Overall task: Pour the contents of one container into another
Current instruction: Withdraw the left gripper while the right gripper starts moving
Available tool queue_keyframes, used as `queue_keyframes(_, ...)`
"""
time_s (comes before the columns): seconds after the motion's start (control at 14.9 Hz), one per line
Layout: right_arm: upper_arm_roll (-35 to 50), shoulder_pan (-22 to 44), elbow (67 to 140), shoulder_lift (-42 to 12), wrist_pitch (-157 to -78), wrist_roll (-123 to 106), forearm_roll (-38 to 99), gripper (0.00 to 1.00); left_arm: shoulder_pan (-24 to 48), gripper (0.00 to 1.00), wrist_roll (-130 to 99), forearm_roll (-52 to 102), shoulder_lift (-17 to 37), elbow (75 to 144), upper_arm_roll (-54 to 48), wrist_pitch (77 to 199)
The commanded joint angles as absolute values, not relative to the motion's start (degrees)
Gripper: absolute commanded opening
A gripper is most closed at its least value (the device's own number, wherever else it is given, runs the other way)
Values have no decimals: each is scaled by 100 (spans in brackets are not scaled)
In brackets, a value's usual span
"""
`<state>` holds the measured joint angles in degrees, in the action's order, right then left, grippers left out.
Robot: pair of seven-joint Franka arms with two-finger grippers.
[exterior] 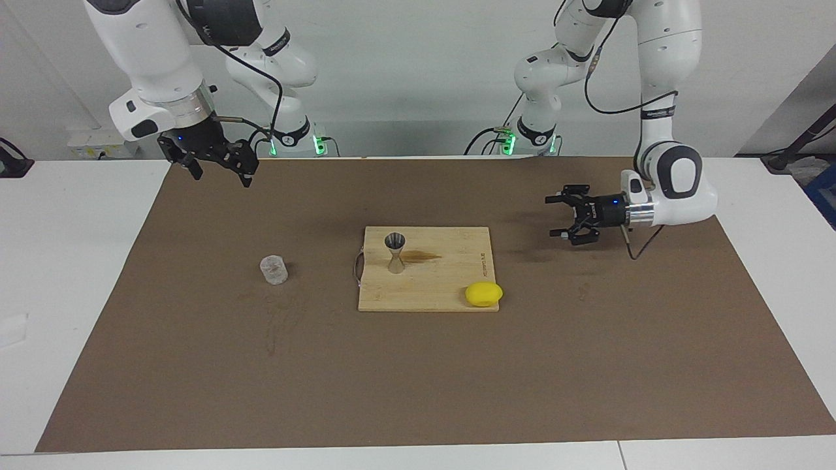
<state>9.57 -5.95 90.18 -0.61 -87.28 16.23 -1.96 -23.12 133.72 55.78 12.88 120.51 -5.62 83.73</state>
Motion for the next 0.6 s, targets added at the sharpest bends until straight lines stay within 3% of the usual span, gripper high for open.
queue_keyframes(0.0,976,-738,9202,62,-8973,2474,139,97,-2811,100,13087,4627,1379,11104,-633,7964)
queue_keyframes(0.27,976,-782,9386,0,-9228,4812,272,94,-3199,100,13087,3062,1433,9645,-624,7831)
queue_keyframes(0.54,967,-1238,10009,-18,-9851,6177,1044,93,-3190,100,13034,2189,1485,8387,-624,7665)
